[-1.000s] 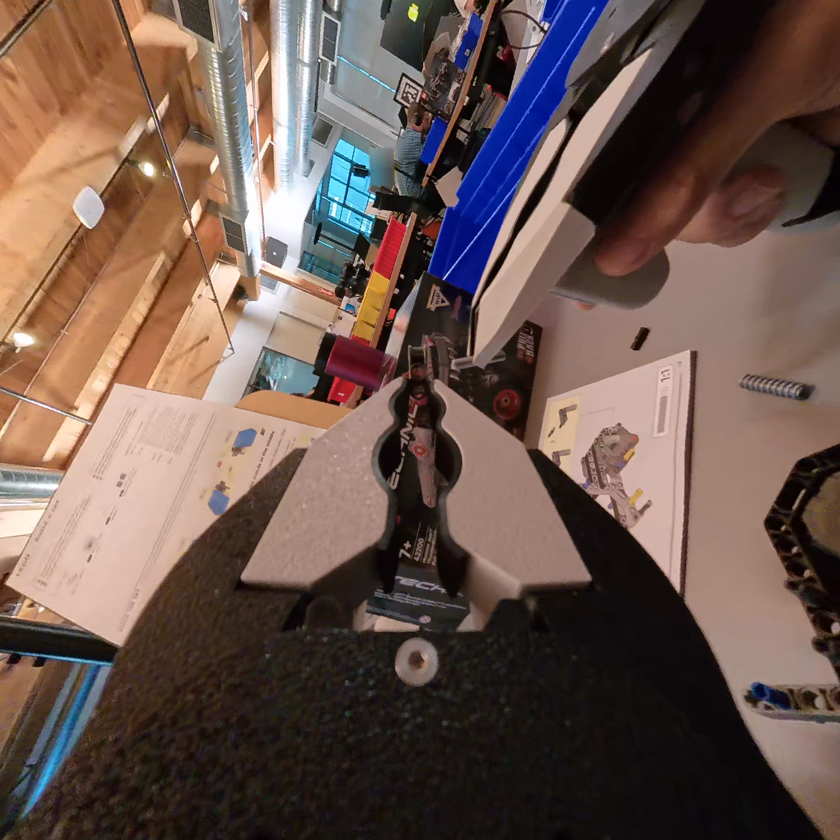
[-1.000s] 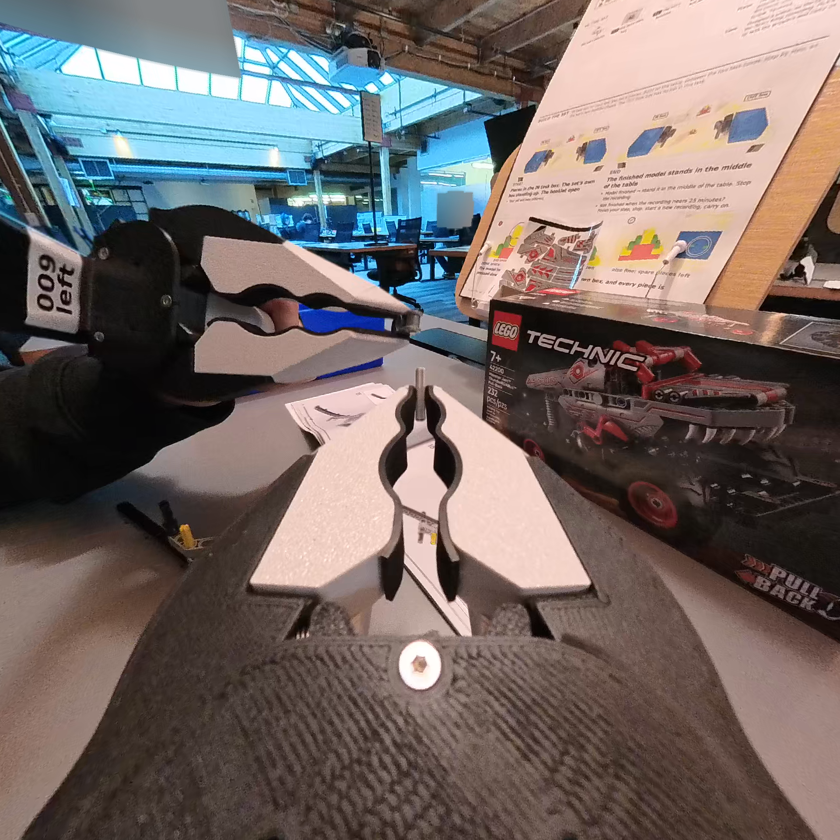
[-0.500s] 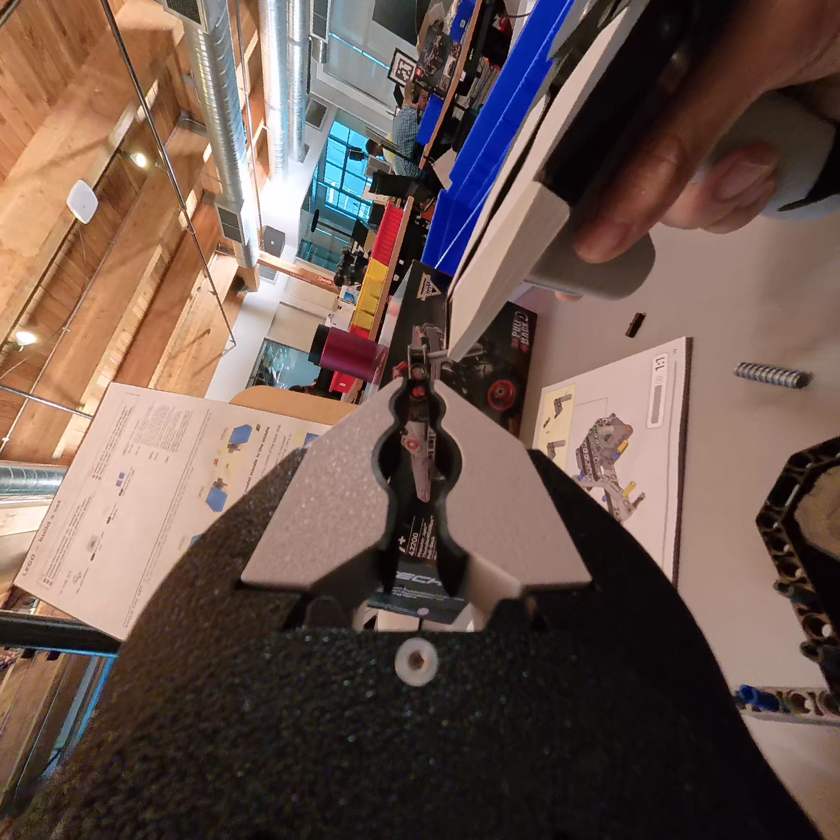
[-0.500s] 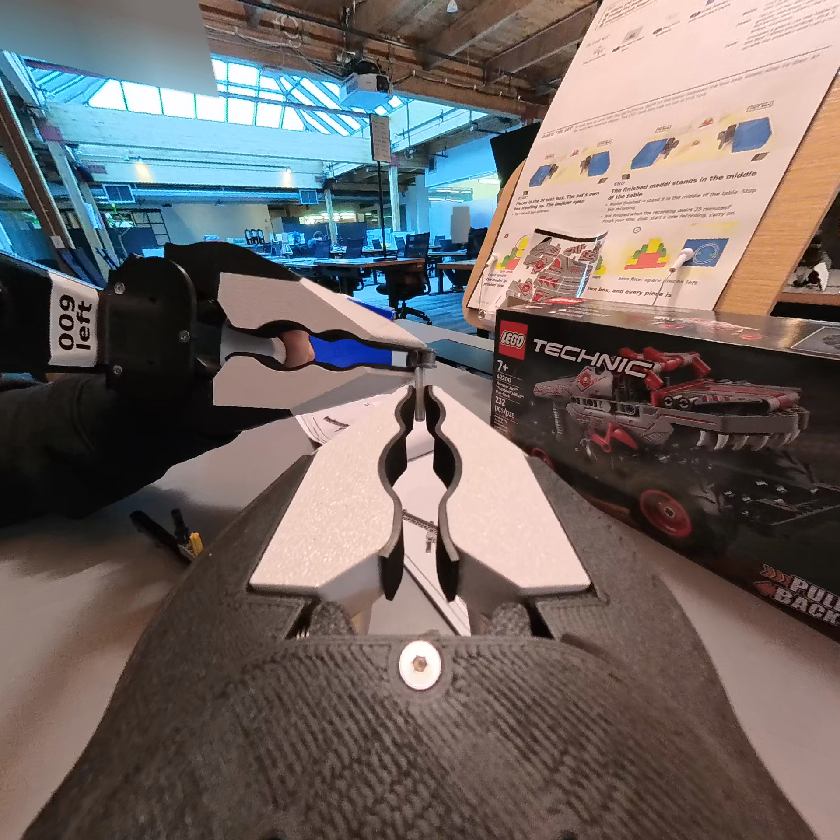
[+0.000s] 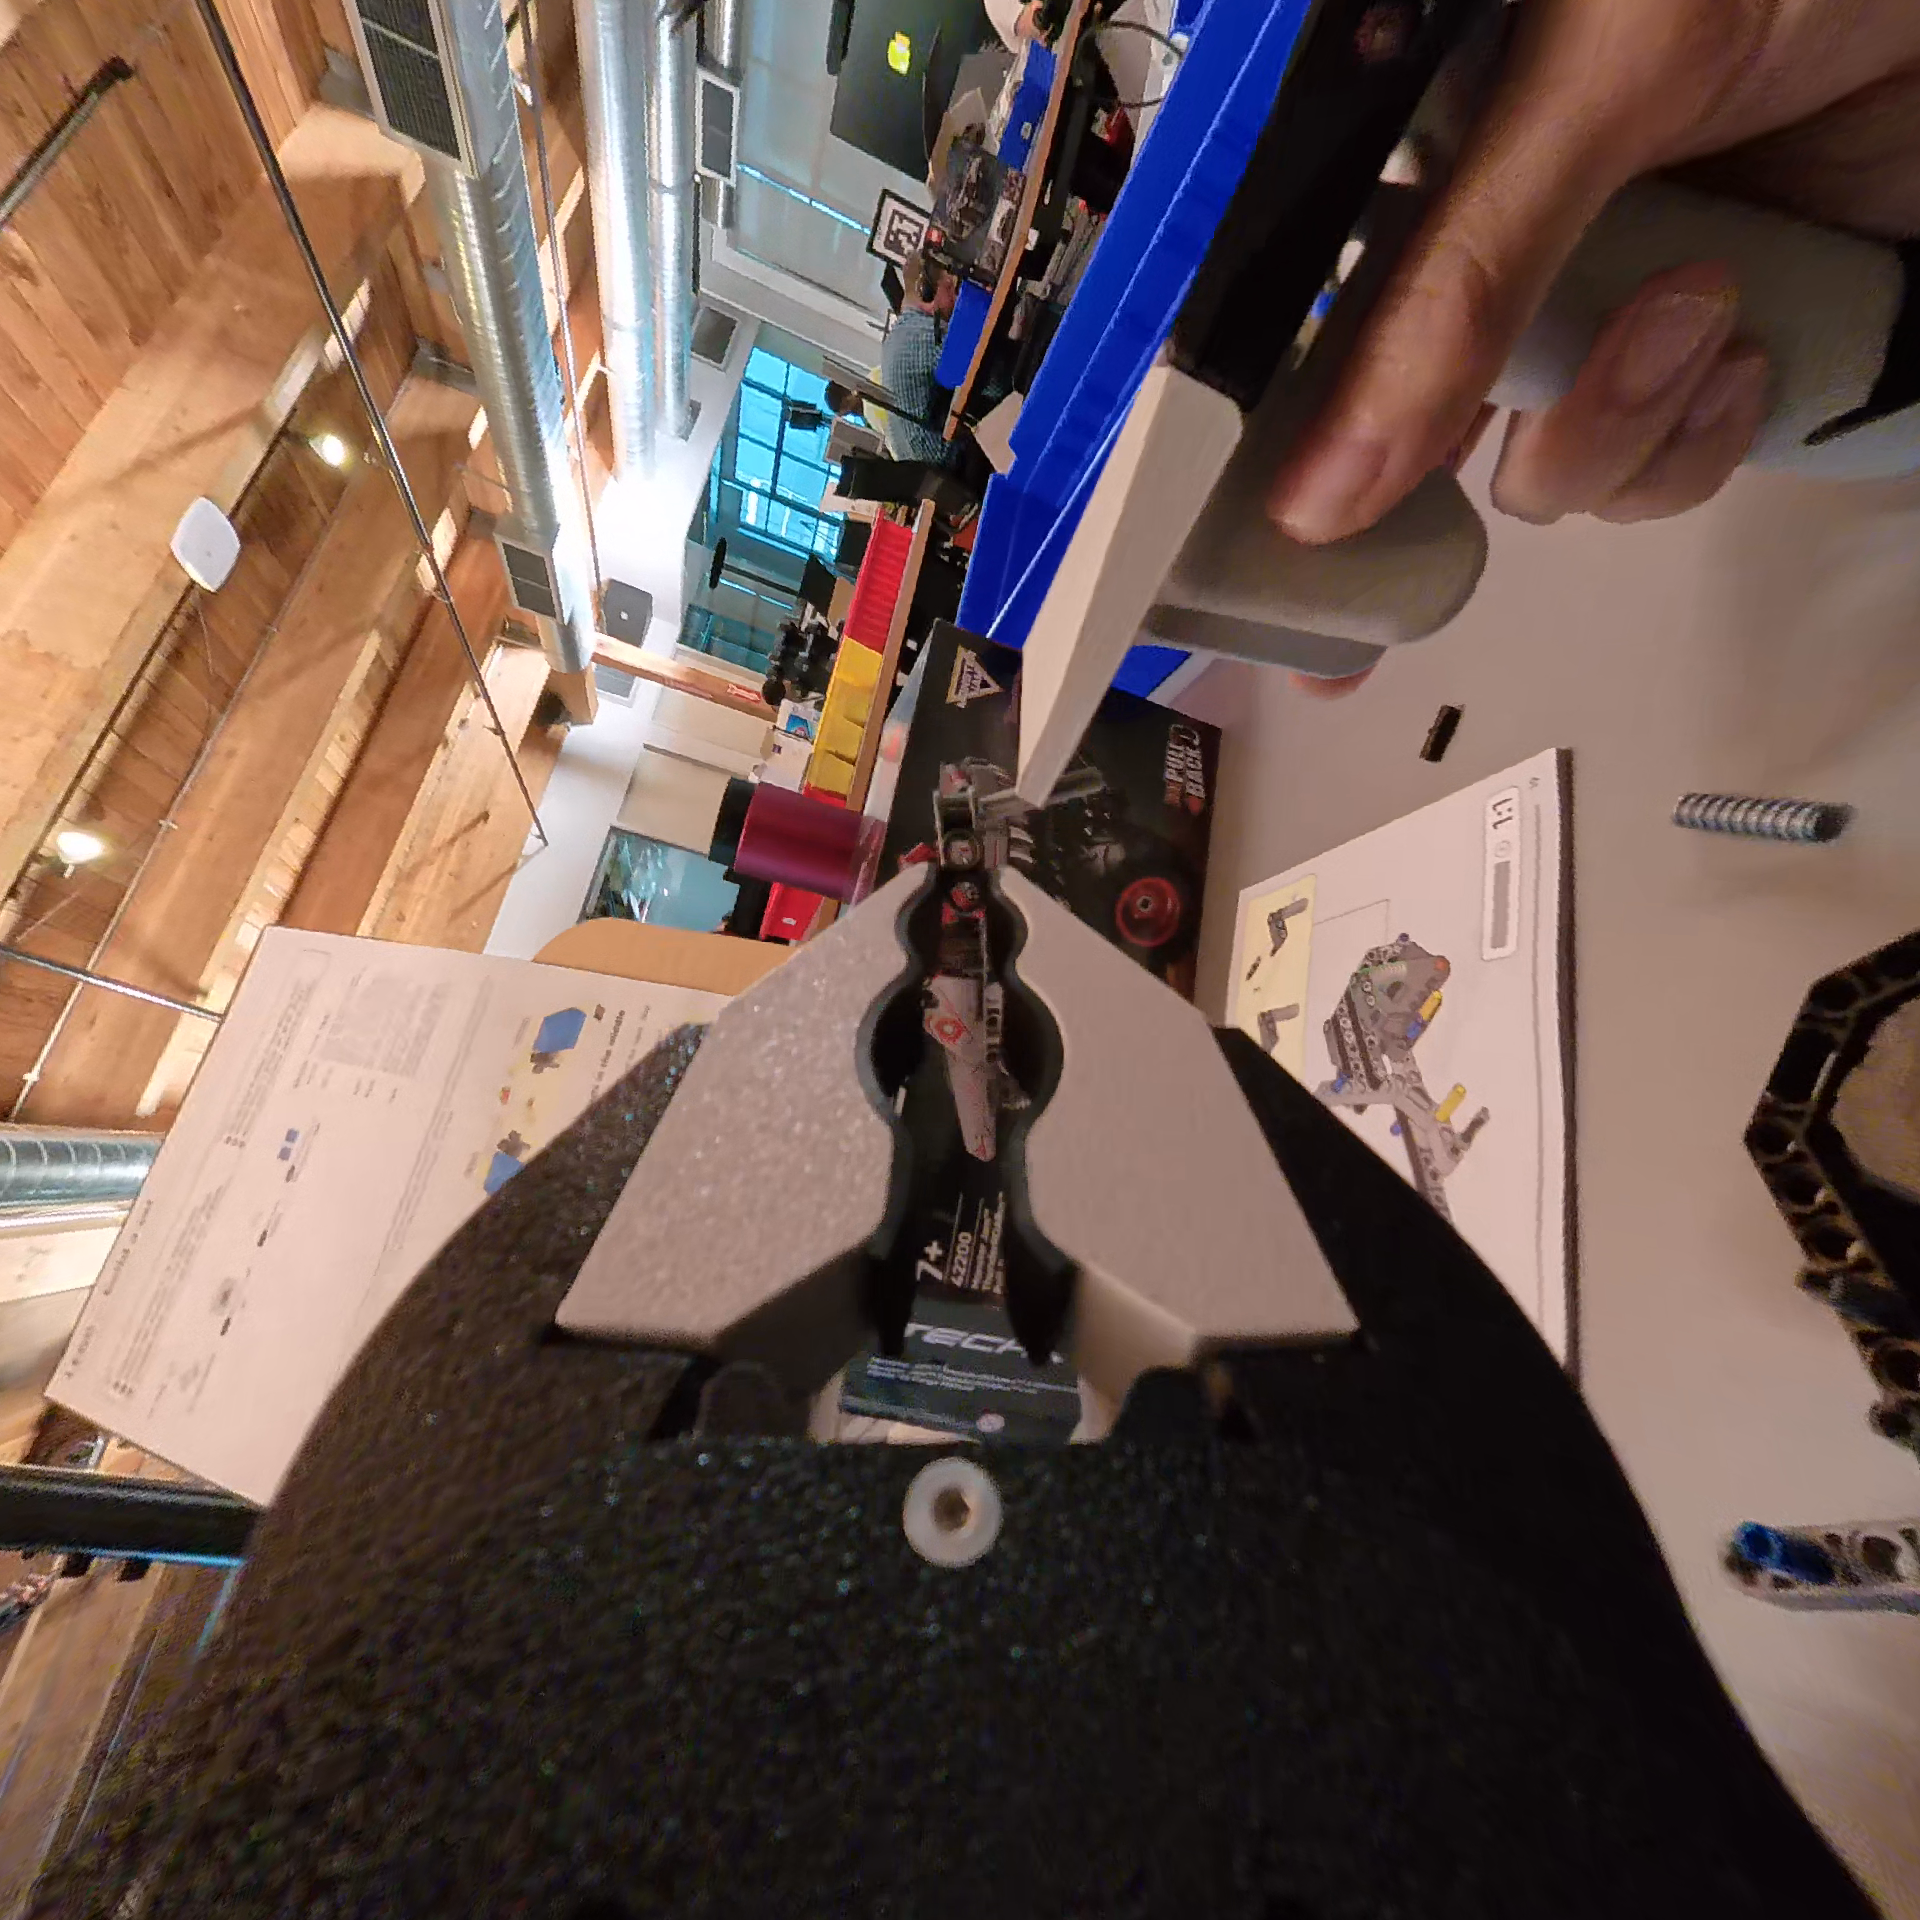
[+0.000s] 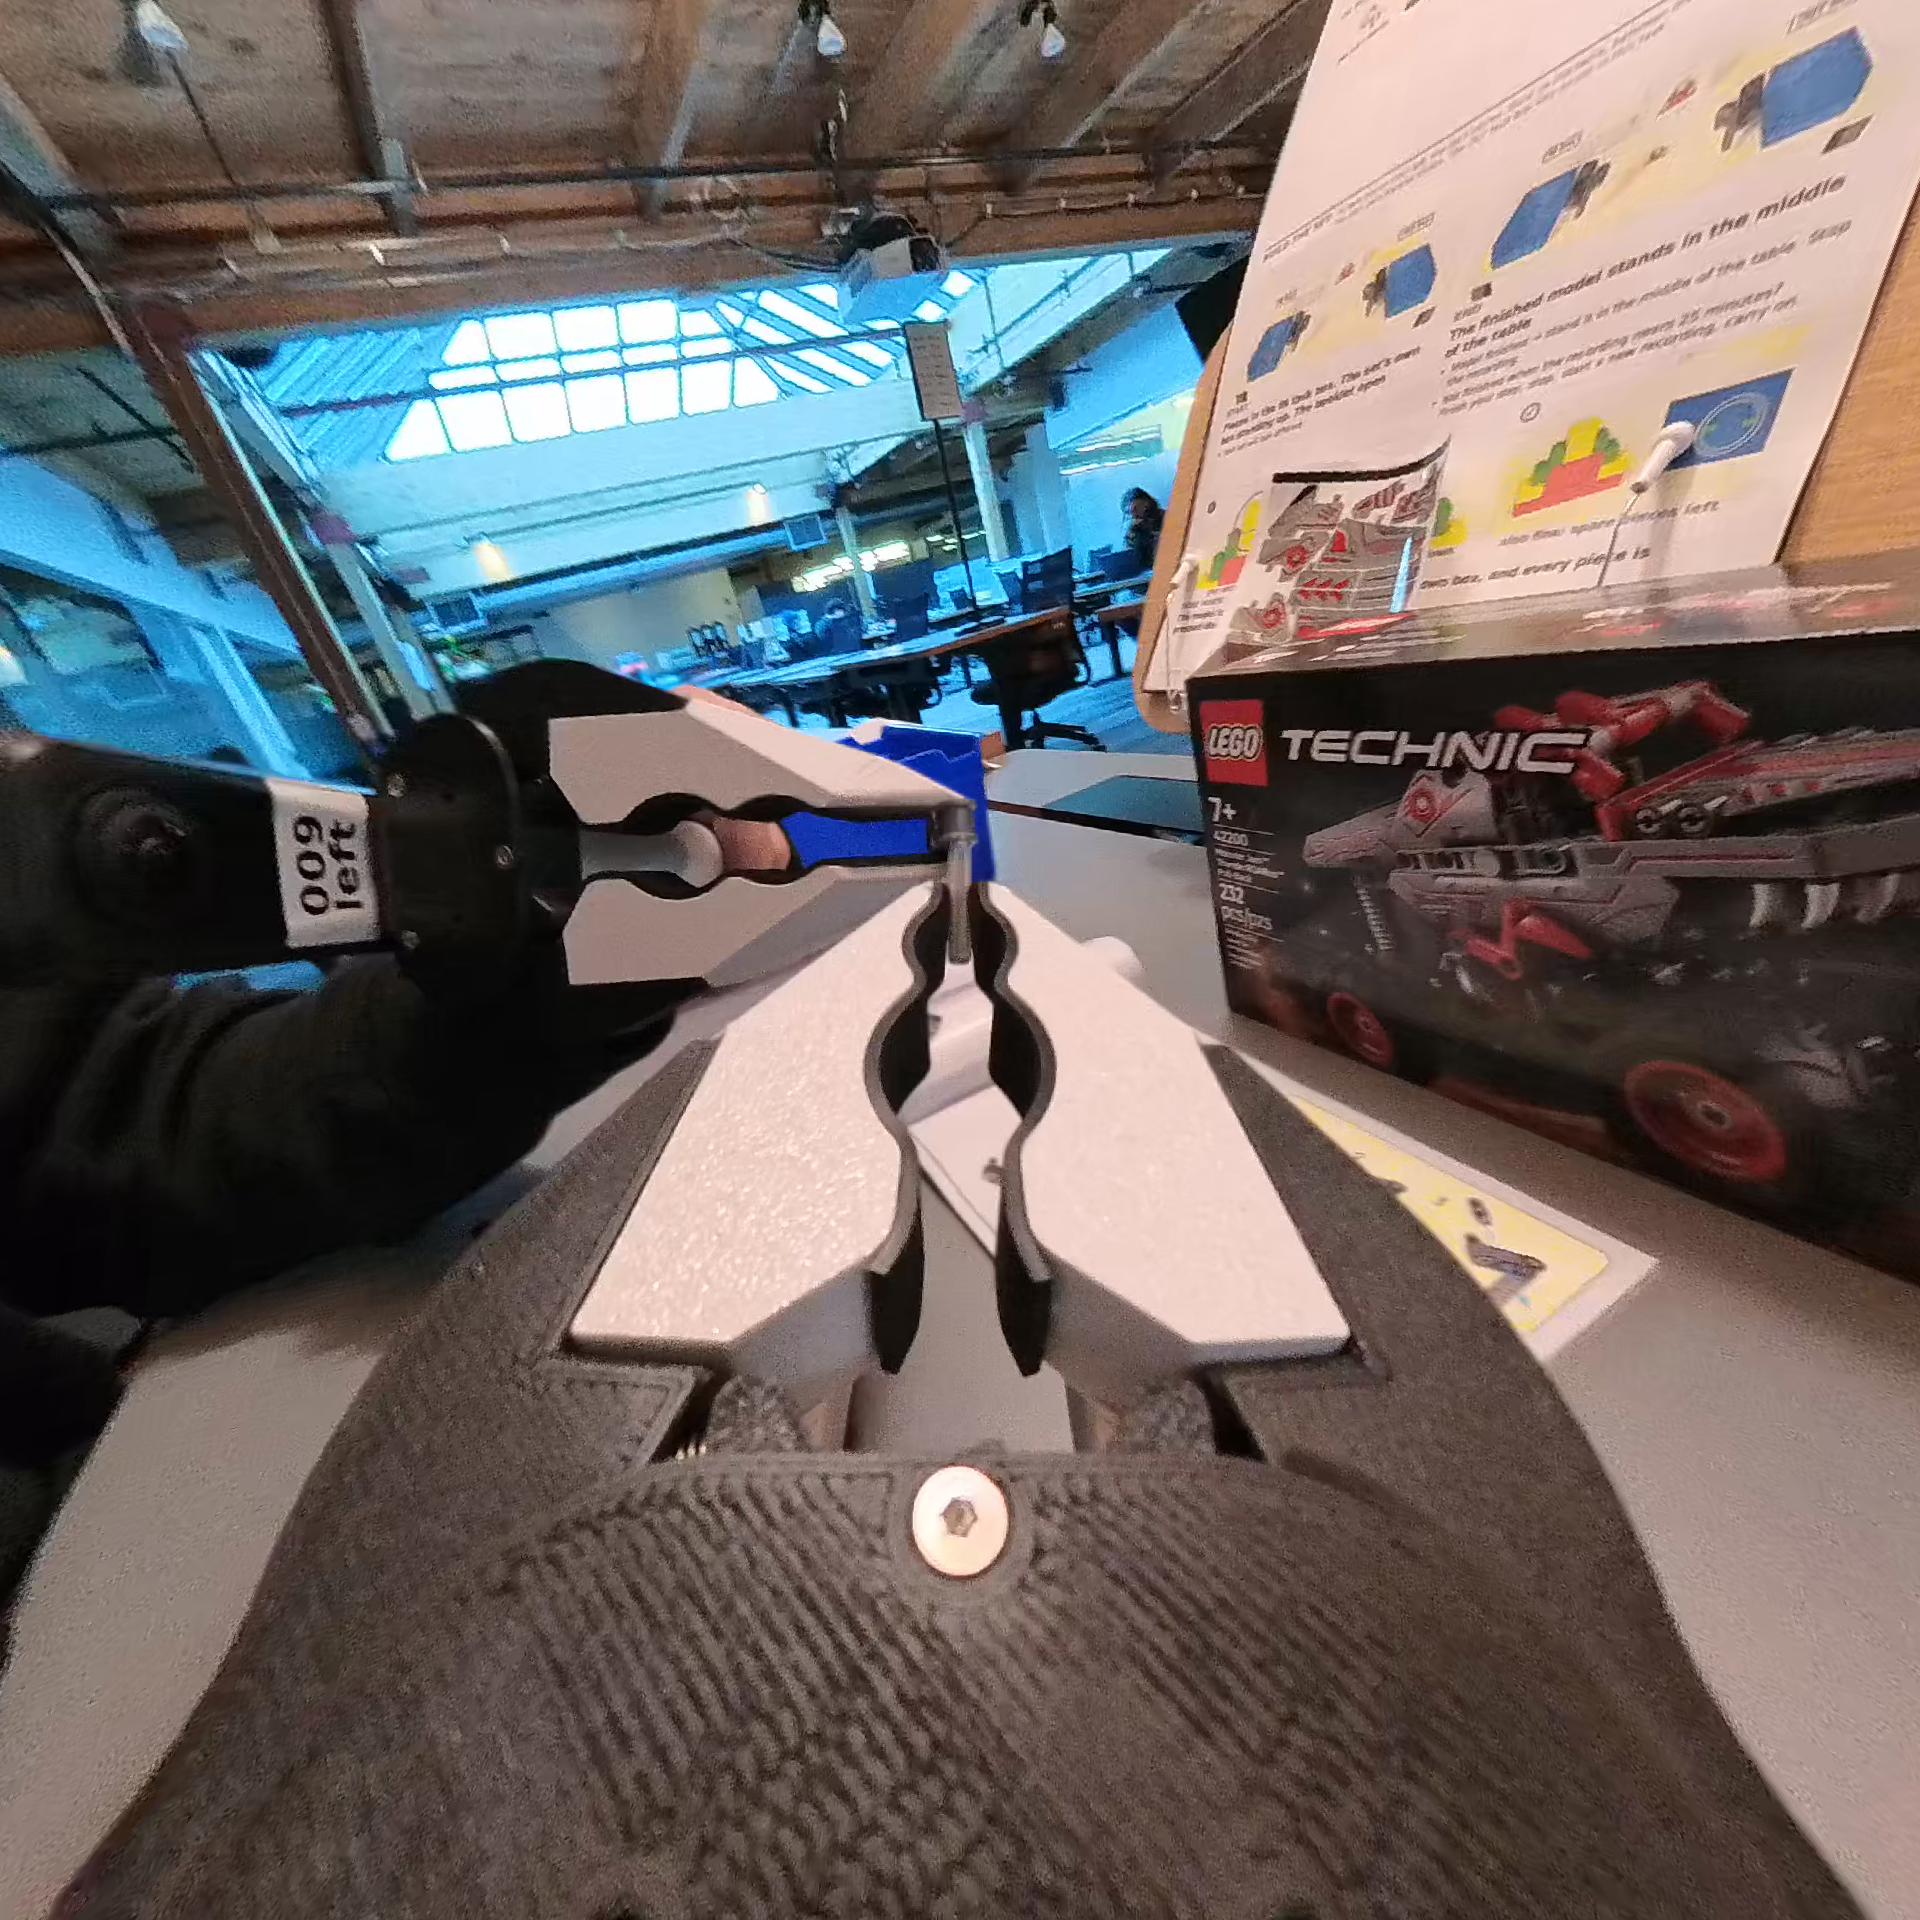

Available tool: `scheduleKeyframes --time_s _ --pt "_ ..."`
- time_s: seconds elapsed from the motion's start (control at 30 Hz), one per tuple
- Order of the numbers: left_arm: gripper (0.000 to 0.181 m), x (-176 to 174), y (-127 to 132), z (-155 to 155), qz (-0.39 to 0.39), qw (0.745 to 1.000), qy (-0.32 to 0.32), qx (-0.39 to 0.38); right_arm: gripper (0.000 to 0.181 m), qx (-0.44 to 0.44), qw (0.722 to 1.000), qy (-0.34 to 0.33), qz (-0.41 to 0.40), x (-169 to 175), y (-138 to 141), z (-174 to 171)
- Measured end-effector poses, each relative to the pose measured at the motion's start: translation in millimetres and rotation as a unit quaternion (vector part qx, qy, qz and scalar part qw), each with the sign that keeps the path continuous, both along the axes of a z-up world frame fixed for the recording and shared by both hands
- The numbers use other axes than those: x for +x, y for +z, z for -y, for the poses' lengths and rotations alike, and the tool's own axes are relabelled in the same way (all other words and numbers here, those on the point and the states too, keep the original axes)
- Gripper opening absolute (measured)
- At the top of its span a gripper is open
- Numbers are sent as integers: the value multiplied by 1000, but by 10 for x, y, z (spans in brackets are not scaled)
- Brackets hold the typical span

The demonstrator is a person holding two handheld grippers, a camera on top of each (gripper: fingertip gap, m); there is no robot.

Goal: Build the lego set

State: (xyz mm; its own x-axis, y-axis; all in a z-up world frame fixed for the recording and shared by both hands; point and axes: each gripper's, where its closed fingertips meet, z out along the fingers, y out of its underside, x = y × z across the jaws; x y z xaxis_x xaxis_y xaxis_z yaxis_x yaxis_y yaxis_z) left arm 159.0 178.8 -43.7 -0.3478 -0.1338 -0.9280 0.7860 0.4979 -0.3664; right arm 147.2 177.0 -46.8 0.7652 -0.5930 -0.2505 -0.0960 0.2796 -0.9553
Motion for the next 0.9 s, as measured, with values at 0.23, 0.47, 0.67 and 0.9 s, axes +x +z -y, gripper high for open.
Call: scheduleKeyframes --time_s 0.23,0.47,0.67,0.9 --pt "4 -8 17 49 12 1000 -7 1 3 95 992 57 -54 -25 36 -21" --pt "4 12 -58 13 8 999 -3 32 3 98 990 63 -78 -3 -25 -24" --pt "4 81 -449 -89 -121 988 7 93 3 -41 996 8 -73 74 -260 32" --pt "5 182 -1404 -493 -364 891 72 263 2 -183 978 -60 -77 180 -525 247"
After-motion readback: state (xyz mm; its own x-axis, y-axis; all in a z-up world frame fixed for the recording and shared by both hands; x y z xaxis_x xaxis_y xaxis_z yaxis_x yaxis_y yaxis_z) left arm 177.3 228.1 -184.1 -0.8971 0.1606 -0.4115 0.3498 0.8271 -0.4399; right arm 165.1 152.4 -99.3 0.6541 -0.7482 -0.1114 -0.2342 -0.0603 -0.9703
